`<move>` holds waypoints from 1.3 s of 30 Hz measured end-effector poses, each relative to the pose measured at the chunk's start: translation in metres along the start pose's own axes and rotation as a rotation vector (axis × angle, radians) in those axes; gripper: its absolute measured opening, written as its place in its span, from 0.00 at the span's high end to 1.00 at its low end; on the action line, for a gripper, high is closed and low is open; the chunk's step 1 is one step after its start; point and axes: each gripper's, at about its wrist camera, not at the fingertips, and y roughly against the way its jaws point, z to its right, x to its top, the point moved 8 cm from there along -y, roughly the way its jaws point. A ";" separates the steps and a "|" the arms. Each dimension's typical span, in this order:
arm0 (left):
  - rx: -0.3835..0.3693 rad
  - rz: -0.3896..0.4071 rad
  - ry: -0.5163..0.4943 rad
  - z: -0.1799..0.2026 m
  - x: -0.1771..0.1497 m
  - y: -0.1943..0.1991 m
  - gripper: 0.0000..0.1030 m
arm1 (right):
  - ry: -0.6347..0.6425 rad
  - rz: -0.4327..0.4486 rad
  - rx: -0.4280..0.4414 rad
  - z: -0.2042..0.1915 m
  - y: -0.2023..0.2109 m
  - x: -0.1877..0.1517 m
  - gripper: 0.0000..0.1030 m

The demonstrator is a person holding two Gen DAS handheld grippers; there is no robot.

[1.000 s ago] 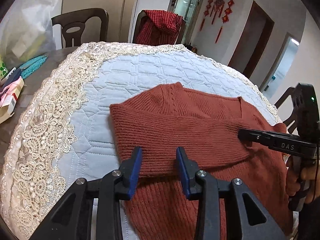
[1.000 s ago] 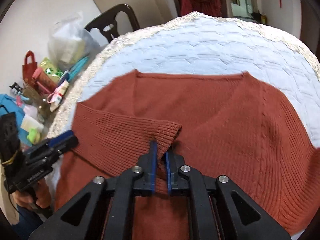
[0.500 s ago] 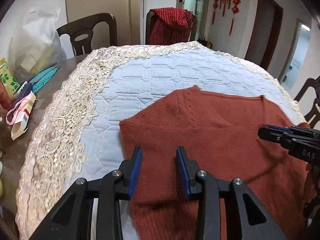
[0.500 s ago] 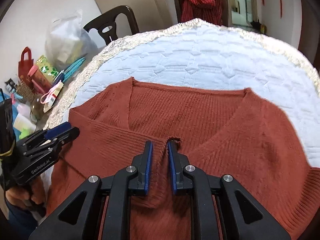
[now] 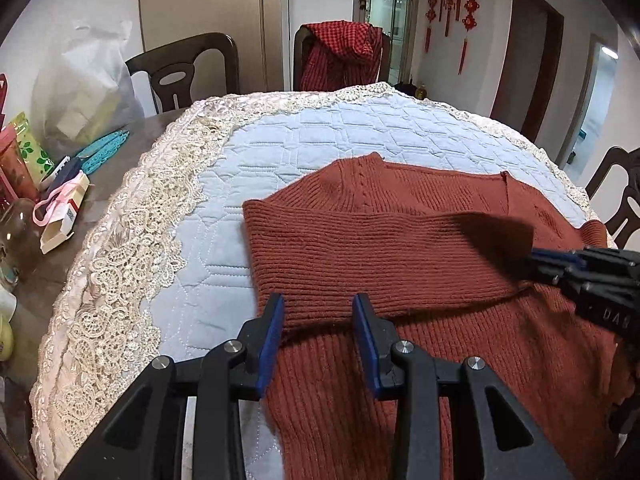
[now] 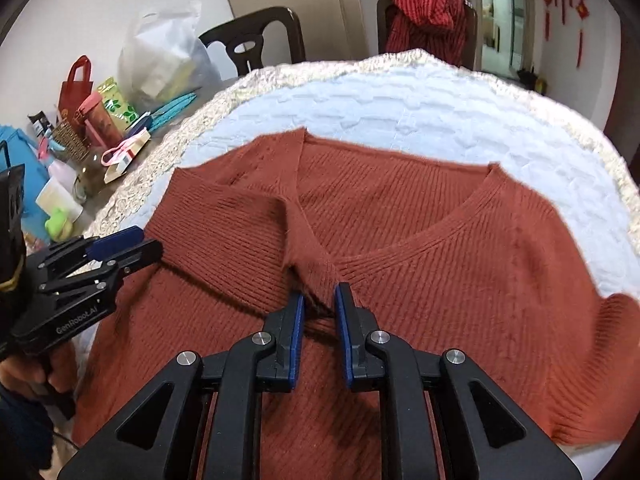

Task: Fold small clothes

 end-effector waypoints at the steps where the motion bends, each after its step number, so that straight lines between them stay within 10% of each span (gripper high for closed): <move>1: 0.003 -0.002 0.000 0.000 0.000 -0.001 0.63 | -0.006 0.011 -0.006 0.002 0.003 0.002 0.85; 29: 0.009 0.010 -0.029 0.021 -0.016 0.030 0.60 | -0.055 0.032 0.016 0.004 0.034 -0.027 0.85; 33: -0.034 0.044 -0.022 0.026 -0.020 0.050 0.51 | -0.086 0.043 0.038 0.007 0.048 -0.038 0.58; 39: -0.084 0.039 0.017 0.024 -0.043 0.057 0.46 | -0.181 0.086 0.016 0.035 0.080 -0.065 0.55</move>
